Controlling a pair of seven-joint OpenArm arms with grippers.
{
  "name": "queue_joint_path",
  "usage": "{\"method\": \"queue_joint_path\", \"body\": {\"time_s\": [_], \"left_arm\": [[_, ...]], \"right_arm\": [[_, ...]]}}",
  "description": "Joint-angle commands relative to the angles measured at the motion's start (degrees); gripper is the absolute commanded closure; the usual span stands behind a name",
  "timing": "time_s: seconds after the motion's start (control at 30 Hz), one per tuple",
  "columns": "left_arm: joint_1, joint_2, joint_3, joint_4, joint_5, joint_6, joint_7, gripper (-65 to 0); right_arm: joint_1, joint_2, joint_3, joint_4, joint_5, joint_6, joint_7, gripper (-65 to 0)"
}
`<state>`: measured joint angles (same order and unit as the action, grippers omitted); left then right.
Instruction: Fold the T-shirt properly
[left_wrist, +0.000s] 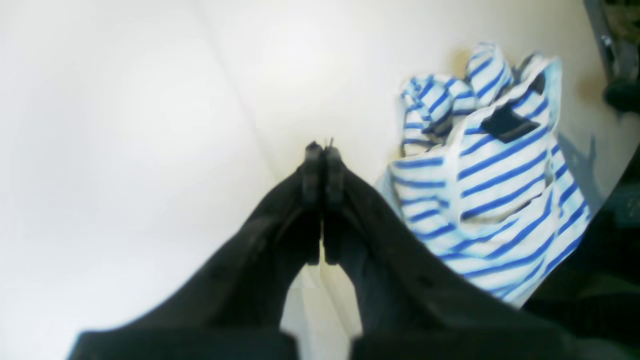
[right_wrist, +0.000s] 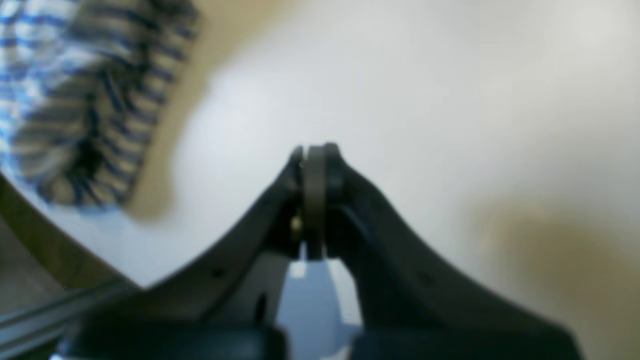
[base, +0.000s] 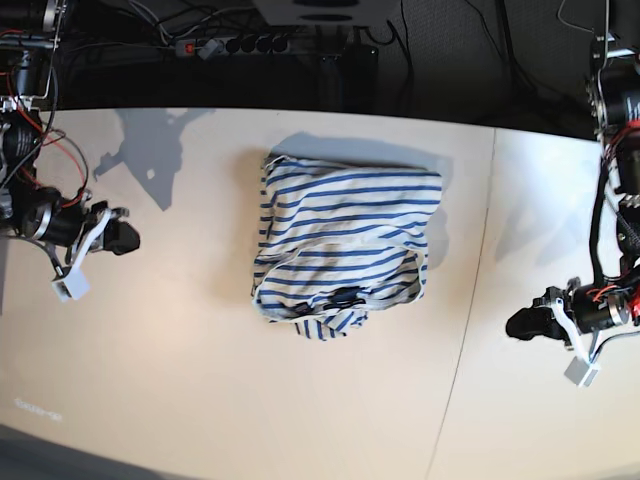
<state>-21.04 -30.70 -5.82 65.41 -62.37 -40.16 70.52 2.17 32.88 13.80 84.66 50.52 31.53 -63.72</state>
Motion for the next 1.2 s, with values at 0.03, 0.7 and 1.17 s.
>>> {"method": "queue_joint_path", "body": {"time_s": [0.03,0.7,1.17], "left_arm": [[3.0,-1.8,-4.3,2.6,-2.8,0.2,0.3,0.0],[52.7,5.1,-26.4,20.7,8.5,0.2,-11.2,0.0],[48.4,10.9,-3.1,-3.6,41.6,7.1,-40.1,0.0]], "right_arm": [[-3.7,1.7,2.9,2.8,1.1,2.4,0.4,0.0],[-41.1,-2.7,10.2,14.5,2.2,2.4,1.0,0.0],[-40.5,-14.7,9.7,-12.6,-15.3,1.2,18.1,0.0]]}}
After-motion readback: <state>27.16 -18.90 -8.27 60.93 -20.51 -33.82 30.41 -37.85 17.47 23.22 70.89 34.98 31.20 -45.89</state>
